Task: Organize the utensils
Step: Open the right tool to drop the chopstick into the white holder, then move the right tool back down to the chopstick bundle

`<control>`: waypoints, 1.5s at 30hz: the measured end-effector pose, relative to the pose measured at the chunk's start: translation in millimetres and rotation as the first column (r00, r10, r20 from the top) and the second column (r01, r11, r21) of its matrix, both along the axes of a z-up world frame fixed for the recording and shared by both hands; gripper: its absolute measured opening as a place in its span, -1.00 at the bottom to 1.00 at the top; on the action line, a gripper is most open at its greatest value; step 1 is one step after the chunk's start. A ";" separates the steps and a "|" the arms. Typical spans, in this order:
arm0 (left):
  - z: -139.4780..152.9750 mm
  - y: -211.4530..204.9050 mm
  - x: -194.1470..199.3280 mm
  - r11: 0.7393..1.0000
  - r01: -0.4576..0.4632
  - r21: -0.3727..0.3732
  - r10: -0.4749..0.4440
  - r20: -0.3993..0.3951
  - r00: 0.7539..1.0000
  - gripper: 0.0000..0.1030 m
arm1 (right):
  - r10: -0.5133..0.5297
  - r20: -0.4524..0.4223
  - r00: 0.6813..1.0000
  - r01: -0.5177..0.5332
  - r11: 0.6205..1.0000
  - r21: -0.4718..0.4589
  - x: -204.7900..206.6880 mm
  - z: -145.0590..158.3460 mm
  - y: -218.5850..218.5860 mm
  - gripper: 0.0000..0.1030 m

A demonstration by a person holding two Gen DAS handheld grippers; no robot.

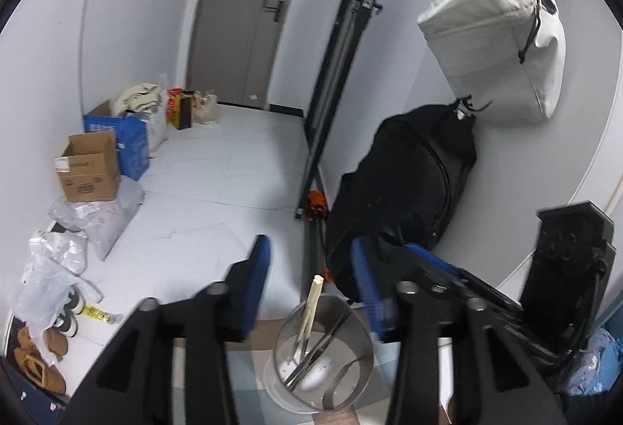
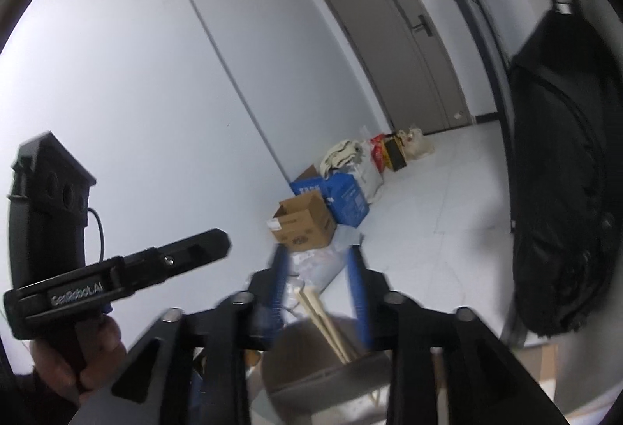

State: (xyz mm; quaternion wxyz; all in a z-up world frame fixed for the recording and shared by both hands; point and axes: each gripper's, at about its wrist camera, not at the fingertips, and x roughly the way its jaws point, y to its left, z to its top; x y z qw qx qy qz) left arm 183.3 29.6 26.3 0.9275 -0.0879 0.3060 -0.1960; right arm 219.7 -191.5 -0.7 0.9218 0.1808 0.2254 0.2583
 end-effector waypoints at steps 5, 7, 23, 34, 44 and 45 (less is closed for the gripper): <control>6.0 9.0 -20.5 0.997 -0.070 0.018 0.070 0.003 0.998 0.10 | -0.027 -0.005 1.000 0.027 0.999 0.017 -24.4 9.5 -9.4 0.19; 6.5 12.9 -28.5 0.996 -0.087 0.017 0.087 0.008 0.996 0.14 | -0.030 0.002 1.000 0.030 0.999 0.022 -36.2 12.8 -10.6 0.28; 11.2 17.8 -83.4 0.969 -0.224 0.104 0.217 0.077 0.973 0.53 | -0.041 0.030 0.999 0.041 0.999 -0.003 -111.5 23.5 -0.7 0.81; -12.4 20.4 -110.7 0.962 -0.240 0.128 0.229 0.097 0.969 0.70 | -0.025 -0.007 1.000 0.025 0.999 -0.026 -145.5 10.3 6.2 0.92; -50.7 24.7 -124.2 0.959 -0.245 0.146 0.237 0.065 0.969 0.86 | -0.039 -0.087 0.995 0.029 0.993 -0.112 -157.6 -27.3 12.8 0.92; -55.6 26.4 -124.2 0.959 -0.244 0.147 0.238 0.054 0.970 0.86 | -0.040 -0.101 0.994 0.028 0.993 -0.119 -157.4 -31.8 13.4 0.92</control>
